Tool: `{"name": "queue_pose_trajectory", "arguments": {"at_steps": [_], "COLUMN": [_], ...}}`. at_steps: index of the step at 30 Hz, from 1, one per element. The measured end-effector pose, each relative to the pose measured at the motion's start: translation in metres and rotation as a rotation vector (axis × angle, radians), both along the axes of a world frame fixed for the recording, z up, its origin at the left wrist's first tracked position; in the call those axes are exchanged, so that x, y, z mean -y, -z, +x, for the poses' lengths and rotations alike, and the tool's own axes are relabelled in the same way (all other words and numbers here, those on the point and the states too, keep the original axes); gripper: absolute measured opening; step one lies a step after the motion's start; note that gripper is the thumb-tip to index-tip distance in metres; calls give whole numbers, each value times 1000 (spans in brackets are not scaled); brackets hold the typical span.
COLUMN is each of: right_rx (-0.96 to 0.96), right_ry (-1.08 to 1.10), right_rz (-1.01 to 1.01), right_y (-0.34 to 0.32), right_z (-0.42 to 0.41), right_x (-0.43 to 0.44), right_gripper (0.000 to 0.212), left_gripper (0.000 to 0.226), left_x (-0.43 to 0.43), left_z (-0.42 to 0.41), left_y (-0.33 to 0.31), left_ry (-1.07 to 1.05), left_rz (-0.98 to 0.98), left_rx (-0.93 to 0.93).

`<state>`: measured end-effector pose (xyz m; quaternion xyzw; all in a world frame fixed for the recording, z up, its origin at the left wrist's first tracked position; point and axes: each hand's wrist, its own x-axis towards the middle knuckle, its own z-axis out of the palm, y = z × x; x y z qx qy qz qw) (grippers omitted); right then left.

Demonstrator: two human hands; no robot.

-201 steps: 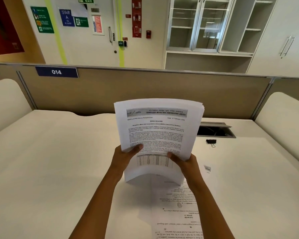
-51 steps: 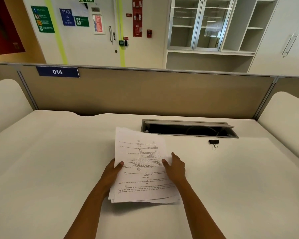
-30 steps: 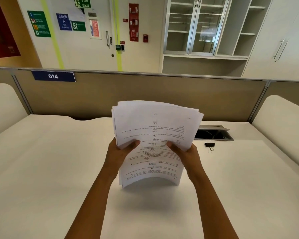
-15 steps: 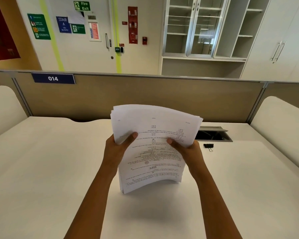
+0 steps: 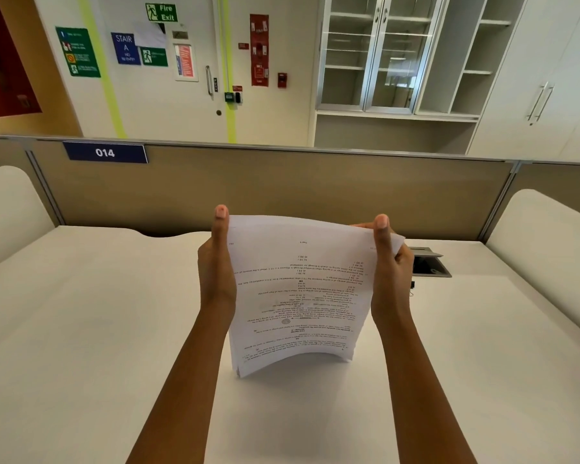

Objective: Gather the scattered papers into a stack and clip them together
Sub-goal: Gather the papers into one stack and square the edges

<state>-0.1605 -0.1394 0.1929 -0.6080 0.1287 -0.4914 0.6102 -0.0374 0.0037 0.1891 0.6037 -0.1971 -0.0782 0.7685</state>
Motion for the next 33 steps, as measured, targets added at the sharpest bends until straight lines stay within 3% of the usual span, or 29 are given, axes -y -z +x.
{"name": "queue_pose_trajectory", "arguments": {"at_steps": [11,14,19,24,28,33], "right_rx": [48,31,-115,-366,-354,-411], "right_ry": [48,11,-181,-204,-187,-206], "right_rz": [-52,-69,-32,22,2,22], "right_y": [9,8,40,83,78,92], "right_z": [5,4,-3,0,4,6], "right_x": [7,8,17,19,23,25], "right_gripper": [35,43,42,20,20,22], "left_gripper": [44,44,77,23,17,26], "left_x": [0,0,-6,1,5,8], "left_z": [-7,-4,11,12,16,18], "left_y": [0,2,29,60,58,76], "left_ry": [14,48,184,183,165,232], "left_rz": [-94,-130,13,176,150,174], "left_rx": [38,38,200,123,121,50]}}
